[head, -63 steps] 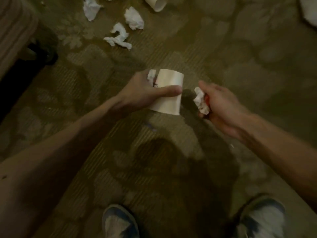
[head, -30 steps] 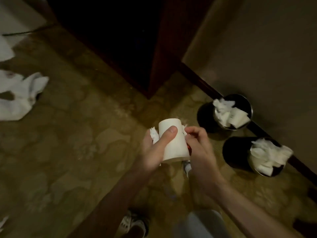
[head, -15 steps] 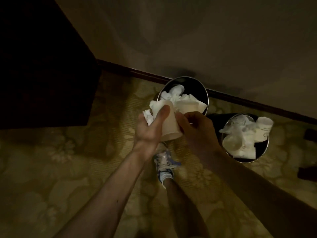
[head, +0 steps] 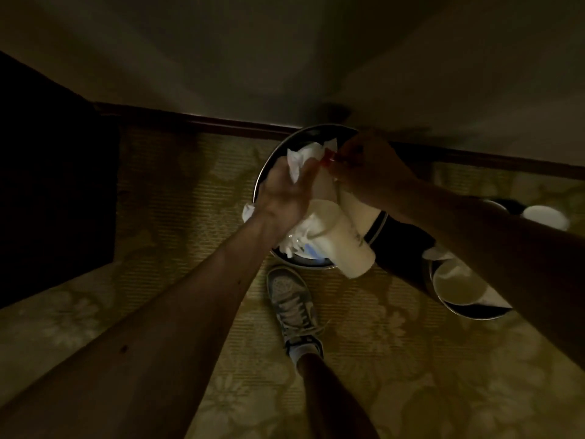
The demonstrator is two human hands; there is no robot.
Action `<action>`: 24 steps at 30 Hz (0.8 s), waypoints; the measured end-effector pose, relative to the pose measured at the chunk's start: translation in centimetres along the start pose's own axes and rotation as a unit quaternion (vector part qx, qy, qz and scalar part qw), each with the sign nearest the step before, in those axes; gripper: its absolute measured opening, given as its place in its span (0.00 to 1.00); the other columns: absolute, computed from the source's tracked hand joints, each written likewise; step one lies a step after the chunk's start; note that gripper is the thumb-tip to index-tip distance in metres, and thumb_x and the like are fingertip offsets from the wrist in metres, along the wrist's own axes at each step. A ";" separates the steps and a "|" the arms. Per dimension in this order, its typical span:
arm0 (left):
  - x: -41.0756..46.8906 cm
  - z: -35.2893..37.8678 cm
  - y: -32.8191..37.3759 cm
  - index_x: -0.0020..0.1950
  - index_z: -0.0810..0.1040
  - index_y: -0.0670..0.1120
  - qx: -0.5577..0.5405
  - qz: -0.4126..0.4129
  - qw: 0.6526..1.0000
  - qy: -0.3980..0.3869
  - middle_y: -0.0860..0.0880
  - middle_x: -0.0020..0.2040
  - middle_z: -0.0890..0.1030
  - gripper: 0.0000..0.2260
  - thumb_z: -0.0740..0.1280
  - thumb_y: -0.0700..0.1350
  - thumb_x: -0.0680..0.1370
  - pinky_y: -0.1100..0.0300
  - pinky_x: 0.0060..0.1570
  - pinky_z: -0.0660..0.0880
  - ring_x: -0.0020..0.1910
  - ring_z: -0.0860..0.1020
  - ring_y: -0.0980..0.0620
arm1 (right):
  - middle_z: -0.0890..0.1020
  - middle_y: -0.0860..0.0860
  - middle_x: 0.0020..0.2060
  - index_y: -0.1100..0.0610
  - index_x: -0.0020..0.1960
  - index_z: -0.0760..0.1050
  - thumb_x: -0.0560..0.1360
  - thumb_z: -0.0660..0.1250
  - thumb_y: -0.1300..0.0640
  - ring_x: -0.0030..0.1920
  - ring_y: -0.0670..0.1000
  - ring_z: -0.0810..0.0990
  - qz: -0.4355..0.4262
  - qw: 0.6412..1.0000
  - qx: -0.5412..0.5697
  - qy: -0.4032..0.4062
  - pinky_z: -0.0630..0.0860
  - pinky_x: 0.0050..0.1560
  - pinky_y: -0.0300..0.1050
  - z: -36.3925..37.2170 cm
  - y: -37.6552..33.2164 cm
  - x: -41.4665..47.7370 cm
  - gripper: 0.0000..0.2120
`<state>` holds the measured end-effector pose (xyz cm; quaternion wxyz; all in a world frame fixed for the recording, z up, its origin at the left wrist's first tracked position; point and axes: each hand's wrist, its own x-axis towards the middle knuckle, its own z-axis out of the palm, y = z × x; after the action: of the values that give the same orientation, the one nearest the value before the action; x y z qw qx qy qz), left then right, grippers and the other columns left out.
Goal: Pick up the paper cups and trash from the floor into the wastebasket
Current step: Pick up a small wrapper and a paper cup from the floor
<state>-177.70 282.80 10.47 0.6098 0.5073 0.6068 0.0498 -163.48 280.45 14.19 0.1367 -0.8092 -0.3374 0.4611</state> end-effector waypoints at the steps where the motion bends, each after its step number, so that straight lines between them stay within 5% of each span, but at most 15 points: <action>1: 0.3 0.5 -0.4 0.68 0.72 0.44 0.041 0.002 0.999 -0.014 0.43 0.59 0.79 0.24 0.60 0.61 0.81 0.54 0.55 0.73 0.60 0.77 0.42 | 0.77 0.47 0.41 0.53 0.50 0.72 0.78 0.68 0.49 0.40 0.43 0.75 -0.007 0.999 -0.036 0.008 0.70 0.35 0.30 0.0 0.5 0.6 0.09; 3: 0.9 1.2 -0.8 0.71 0.67 0.44 0.102 0.024 0.994 -0.008 0.42 0.66 0.75 0.27 0.61 0.61 0.80 0.54 0.61 0.69 0.65 0.73 0.43 | 0.76 0.46 0.39 0.54 0.48 0.76 0.78 0.68 0.48 0.36 0.40 0.73 -0.020 0.997 -0.075 0.011 0.64 0.28 0.26 0.2 1.6 1.5 0.09; 7: 1.3 1.0 -0.9 0.71 0.68 0.41 0.113 0.112 0.986 0.055 0.43 0.65 0.77 0.28 0.66 0.59 0.78 0.52 0.63 0.71 0.64 0.75 0.46 | 0.78 0.48 0.45 0.55 0.51 0.78 0.80 0.63 0.47 0.39 0.42 0.73 -0.036 0.993 -0.113 0.024 0.63 0.33 0.30 0.3 3.2 1.9 0.11; 11: 0.4 -0.6 0.0 0.76 0.63 0.49 0.118 0.166 0.979 0.003 0.57 0.68 0.71 0.27 0.64 0.57 0.80 0.66 0.65 0.68 0.65 0.69 0.60 | 0.80 0.51 0.54 0.54 0.58 0.80 0.81 0.61 0.52 0.39 0.42 0.71 -0.033 0.988 -0.147 0.028 0.62 0.33 0.32 -0.6 3.4 1.5 0.12; 15: -0.5 -2.0 1.0 0.79 0.62 0.49 0.147 0.176 0.972 -0.054 0.48 0.74 0.69 0.24 0.52 0.57 0.84 0.52 0.72 0.65 0.72 0.68 0.51 | 0.77 0.51 0.63 0.50 0.66 0.75 0.80 0.62 0.53 0.52 0.45 0.71 -0.033 0.988 -0.144 0.036 0.66 0.47 0.39 -1.3 3.2 0.3 0.15; 20: -2.6 -3.5 1.4 0.76 0.68 0.46 0.281 0.229 0.928 -0.090 0.47 0.78 0.63 0.20 0.57 0.49 0.85 0.48 0.77 0.53 0.79 0.55 0.51 | 0.78 0.52 0.62 0.53 0.63 0.77 0.81 0.63 0.55 0.60 0.50 0.76 -0.082 0.987 -0.128 0.060 0.67 0.51 0.36 -1.8 2.9 -3.0 0.13; 22: -4.2 -4.6 2.0 0.73 0.71 0.44 0.290 0.239 0.920 -0.109 0.49 0.76 0.66 0.18 0.59 0.48 0.84 0.51 0.75 0.56 0.77 0.58 0.52 | 0.79 0.52 0.59 0.54 0.61 0.78 0.80 0.64 0.57 0.56 0.47 0.75 -0.112 0.984 -0.119 0.066 0.67 0.50 0.32 -1.9 2.1 -5.6 0.11; 24: -6.8 -6.2 3.3 0.63 0.78 0.45 0.236 0.207 0.943 -0.112 0.55 0.67 0.74 0.15 0.56 0.49 0.85 0.60 0.63 0.68 0.66 0.71 0.55 | 0.79 0.52 0.58 0.55 0.60 0.78 0.79 0.64 0.59 0.55 0.46 0.75 -0.127 0.985 -0.099 0.063 0.69 0.51 0.35 -2.1 0.7 -8.7 0.10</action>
<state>-182.51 283.30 18.96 0.5127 0.7535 0.4105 -0.0271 -164.47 274.23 20.65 0.1341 -0.7970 -0.4722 0.3520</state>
